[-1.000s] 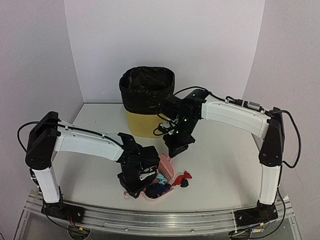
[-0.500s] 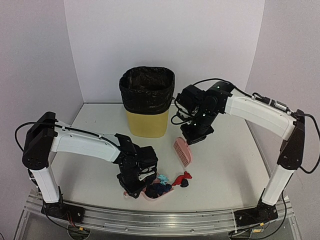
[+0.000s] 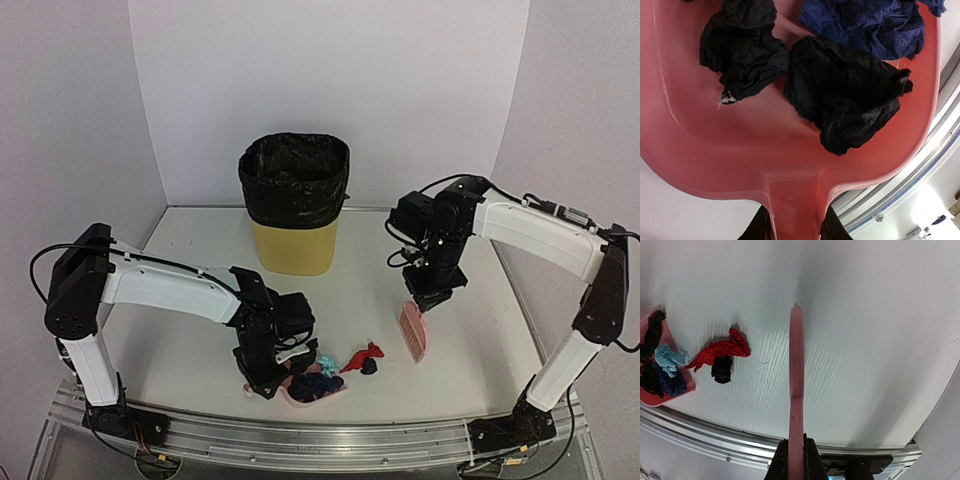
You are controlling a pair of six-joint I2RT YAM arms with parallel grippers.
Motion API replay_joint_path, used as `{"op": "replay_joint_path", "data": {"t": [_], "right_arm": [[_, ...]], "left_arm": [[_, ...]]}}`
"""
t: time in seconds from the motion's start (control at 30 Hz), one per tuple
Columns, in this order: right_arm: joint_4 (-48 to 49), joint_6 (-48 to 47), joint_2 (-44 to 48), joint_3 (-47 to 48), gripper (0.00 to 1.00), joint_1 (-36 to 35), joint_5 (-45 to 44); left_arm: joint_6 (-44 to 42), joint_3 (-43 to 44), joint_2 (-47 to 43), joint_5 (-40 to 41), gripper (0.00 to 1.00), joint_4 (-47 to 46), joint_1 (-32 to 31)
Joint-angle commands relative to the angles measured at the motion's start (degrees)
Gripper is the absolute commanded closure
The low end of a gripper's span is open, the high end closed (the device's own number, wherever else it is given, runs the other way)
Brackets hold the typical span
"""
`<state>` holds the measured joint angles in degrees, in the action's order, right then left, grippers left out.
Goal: Sweep away the paper scraps from the table
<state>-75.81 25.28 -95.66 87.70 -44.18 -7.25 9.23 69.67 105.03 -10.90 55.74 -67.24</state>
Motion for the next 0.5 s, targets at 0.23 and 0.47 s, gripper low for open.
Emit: {"op": "replay_joint_path", "data": {"t": [0.23, 0.47], "right_arm": [[1.2, 2.7, -8.4, 6.6, 1.0, -4.8, 12.4], [3.2, 6.1, -12.9, 12.3, 1.0, -8.2, 14.1]], "left_arm": [[-2.2, 2.1, 0.6, -0.5, 1.0, 2.1, -0.4], [-1.4, 1.7, 0.4, -0.1, 1.0, 1.4, -0.4]]}}
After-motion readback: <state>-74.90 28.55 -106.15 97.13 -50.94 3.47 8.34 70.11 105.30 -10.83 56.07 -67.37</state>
